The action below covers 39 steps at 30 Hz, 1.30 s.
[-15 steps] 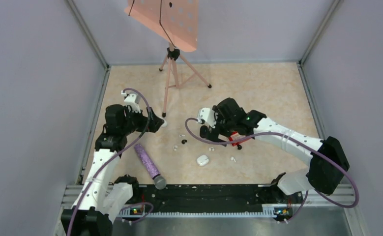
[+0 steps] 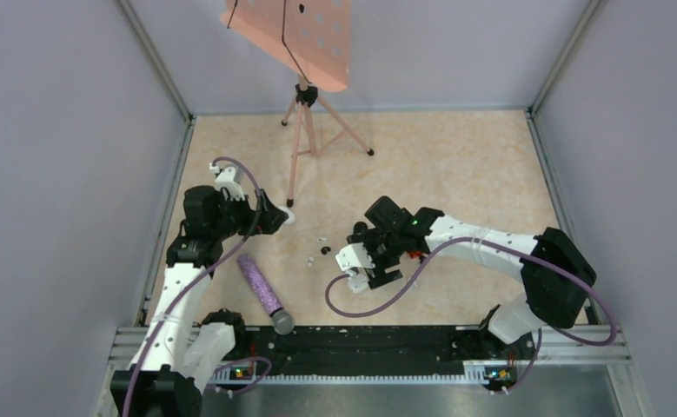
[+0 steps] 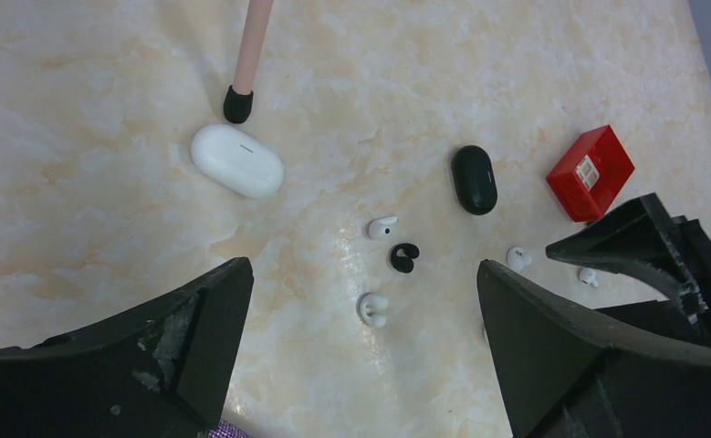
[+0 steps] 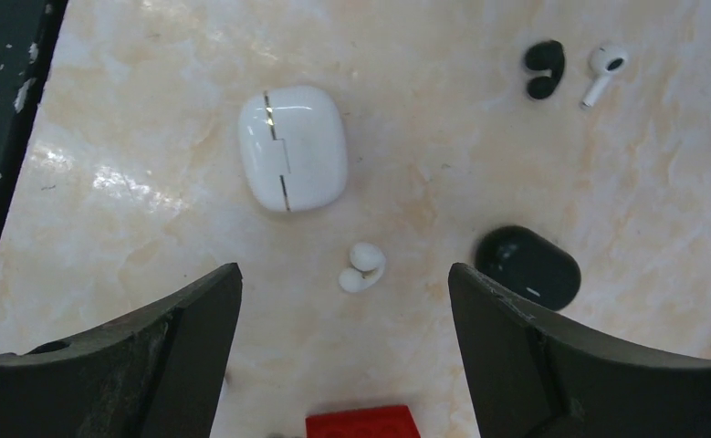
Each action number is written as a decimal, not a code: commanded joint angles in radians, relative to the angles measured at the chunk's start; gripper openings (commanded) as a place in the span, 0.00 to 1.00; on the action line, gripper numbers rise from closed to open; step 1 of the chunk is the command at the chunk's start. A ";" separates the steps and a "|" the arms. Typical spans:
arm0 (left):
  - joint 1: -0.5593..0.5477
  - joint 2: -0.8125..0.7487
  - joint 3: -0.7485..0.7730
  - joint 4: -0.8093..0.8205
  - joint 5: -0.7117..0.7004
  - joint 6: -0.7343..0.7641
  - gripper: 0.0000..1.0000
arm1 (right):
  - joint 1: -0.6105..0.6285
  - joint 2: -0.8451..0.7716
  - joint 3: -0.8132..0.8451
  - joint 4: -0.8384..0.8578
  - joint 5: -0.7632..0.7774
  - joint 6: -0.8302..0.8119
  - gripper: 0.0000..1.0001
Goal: Insert the wireless bluetooth earbuds into the charging case
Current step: Pick up the charging case at the center of the board.
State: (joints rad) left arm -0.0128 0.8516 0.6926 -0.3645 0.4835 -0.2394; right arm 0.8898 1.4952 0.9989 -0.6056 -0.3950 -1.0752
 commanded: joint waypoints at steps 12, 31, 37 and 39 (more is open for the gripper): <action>0.041 0.022 0.026 0.010 0.010 -0.017 0.99 | 0.060 0.147 0.003 0.060 -0.112 -0.104 0.76; 0.059 0.014 -0.004 0.053 0.085 -0.011 0.94 | 0.074 0.183 0.016 0.131 -0.073 0.142 0.37; 0.032 -0.040 0.009 0.157 0.308 0.311 0.94 | -0.080 0.085 0.222 -0.126 -0.289 0.261 0.32; 0.018 -0.070 0.022 0.153 0.422 0.523 0.93 | -0.118 0.076 0.307 -0.246 -0.355 0.226 0.30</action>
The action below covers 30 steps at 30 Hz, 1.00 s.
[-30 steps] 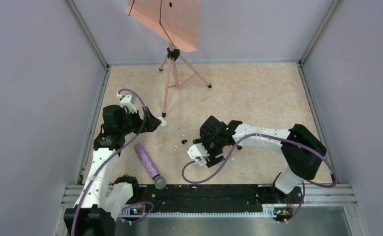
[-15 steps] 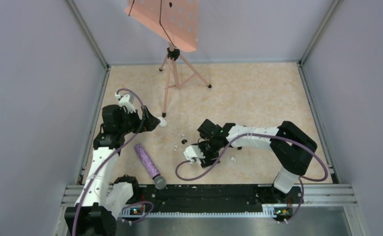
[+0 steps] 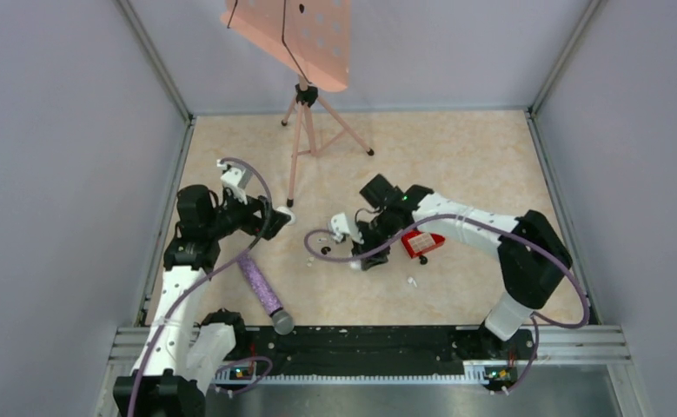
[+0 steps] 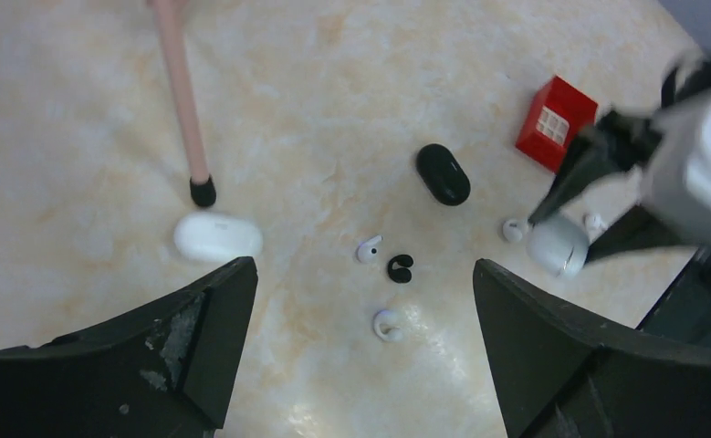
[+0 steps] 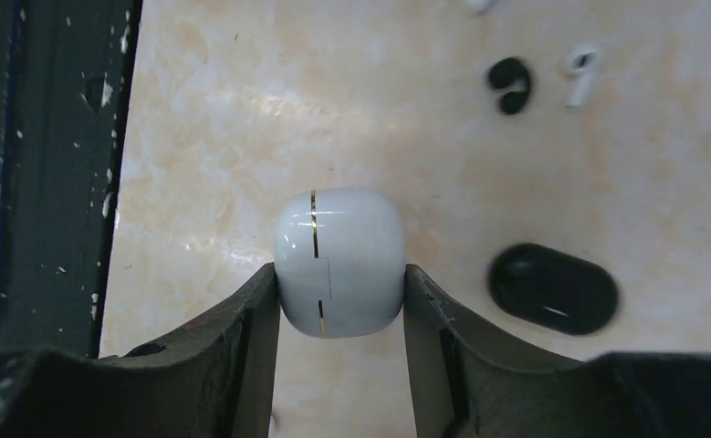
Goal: Insert the wireless bluetooth earbuds into the charging case
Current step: Pick up the charging case at the center of the board.
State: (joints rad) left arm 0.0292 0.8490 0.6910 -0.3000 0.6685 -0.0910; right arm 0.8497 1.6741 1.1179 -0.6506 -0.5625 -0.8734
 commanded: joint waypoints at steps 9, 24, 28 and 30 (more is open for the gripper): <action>-0.264 -0.142 0.074 -0.206 0.464 1.495 0.97 | -0.116 -0.071 0.385 -0.410 -0.403 0.050 0.25; -0.520 -0.004 0.059 -0.022 0.469 1.492 0.70 | -0.071 -0.103 0.429 -0.380 -0.446 -0.056 0.25; -0.570 0.021 0.057 -0.018 0.438 1.491 0.64 | -0.068 -0.094 0.454 -0.372 -0.449 -0.049 0.25; -0.592 0.030 0.052 -0.012 0.419 1.501 0.61 | -0.066 -0.092 0.466 -0.373 -0.448 -0.044 0.25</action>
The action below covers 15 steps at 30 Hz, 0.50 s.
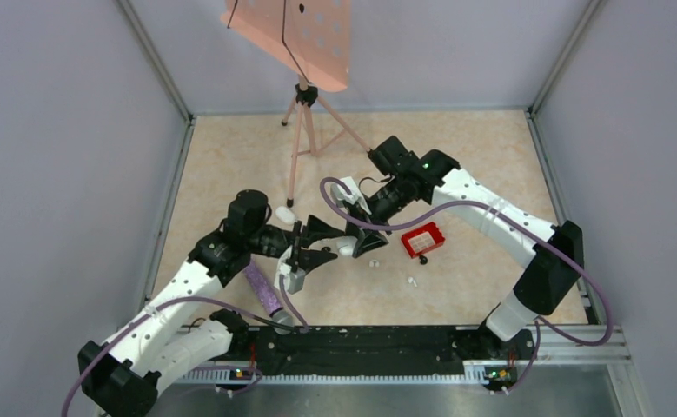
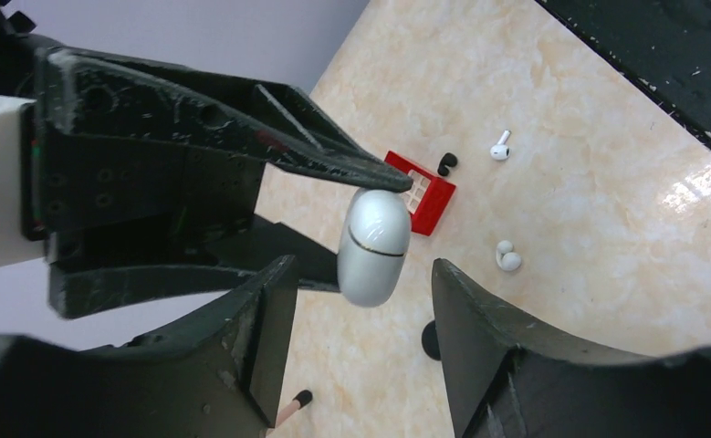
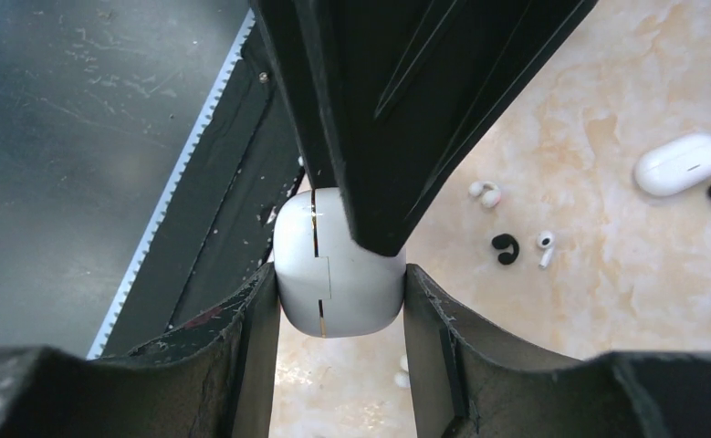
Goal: Insert the wireless bluetooth earbuds into the charging case
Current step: Pick up the charging case at the center of the board.
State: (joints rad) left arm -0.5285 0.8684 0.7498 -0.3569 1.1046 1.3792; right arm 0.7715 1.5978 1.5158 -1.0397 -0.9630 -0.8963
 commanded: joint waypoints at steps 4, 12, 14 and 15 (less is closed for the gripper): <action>-0.069 0.024 -0.044 0.139 -0.071 0.014 0.56 | 0.016 -0.016 0.064 0.016 -0.044 -0.012 0.25; -0.091 0.043 -0.054 0.173 -0.116 0.017 0.48 | 0.023 -0.026 0.054 0.015 -0.036 -0.014 0.26; -0.092 0.043 -0.059 0.180 -0.116 0.019 0.46 | 0.024 -0.027 0.049 0.014 -0.037 -0.015 0.26; -0.091 0.044 -0.059 0.182 -0.115 0.021 0.44 | 0.023 -0.027 0.048 0.014 -0.036 -0.015 0.26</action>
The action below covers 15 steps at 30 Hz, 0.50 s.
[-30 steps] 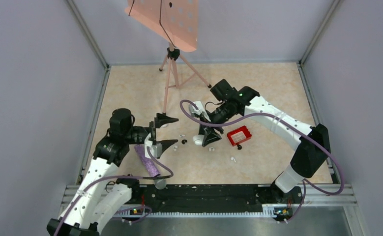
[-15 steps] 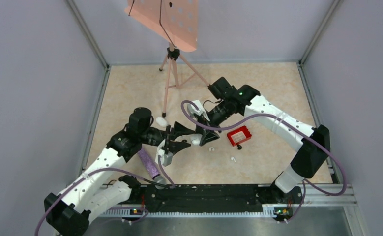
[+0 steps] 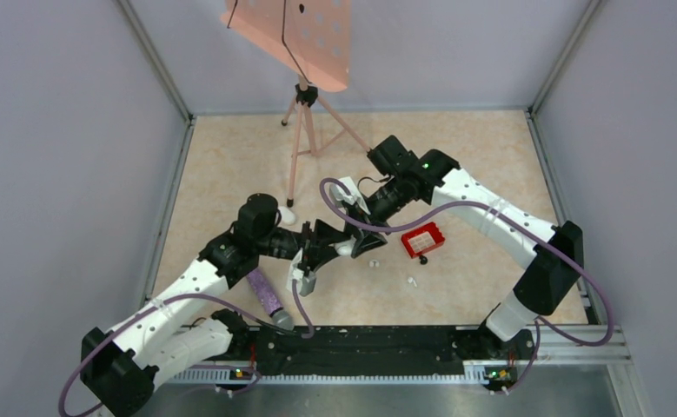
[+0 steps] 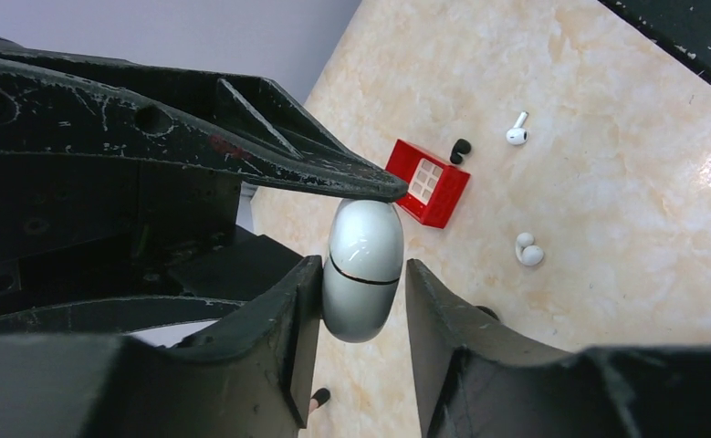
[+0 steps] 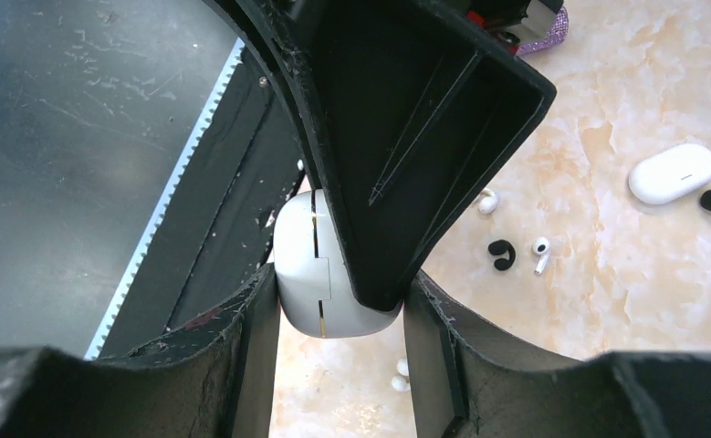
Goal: Insert the wireless bluetooth earbuds into the charging case
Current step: Pick up the charging case at the center of the board.
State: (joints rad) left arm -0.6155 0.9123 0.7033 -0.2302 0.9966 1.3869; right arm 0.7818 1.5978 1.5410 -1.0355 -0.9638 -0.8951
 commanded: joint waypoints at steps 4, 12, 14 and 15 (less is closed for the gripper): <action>-0.006 0.006 -0.015 0.061 -0.010 0.032 0.32 | 0.016 -0.020 0.024 0.012 -0.037 -0.019 0.27; -0.007 0.023 -0.025 0.102 -0.031 -0.003 0.00 | 0.004 -0.039 0.035 0.052 0.052 0.074 0.64; -0.008 0.022 -0.044 0.174 -0.049 -0.104 0.00 | -0.016 -0.084 0.025 0.102 0.102 0.148 0.74; -0.008 0.022 -0.059 0.229 -0.074 -0.175 0.00 | -0.026 -0.110 0.018 0.127 0.126 0.178 0.78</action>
State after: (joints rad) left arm -0.6197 0.9321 0.6834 -0.1616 0.9623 1.3750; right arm 0.7803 1.5944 1.5406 -1.0157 -0.9096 -0.8341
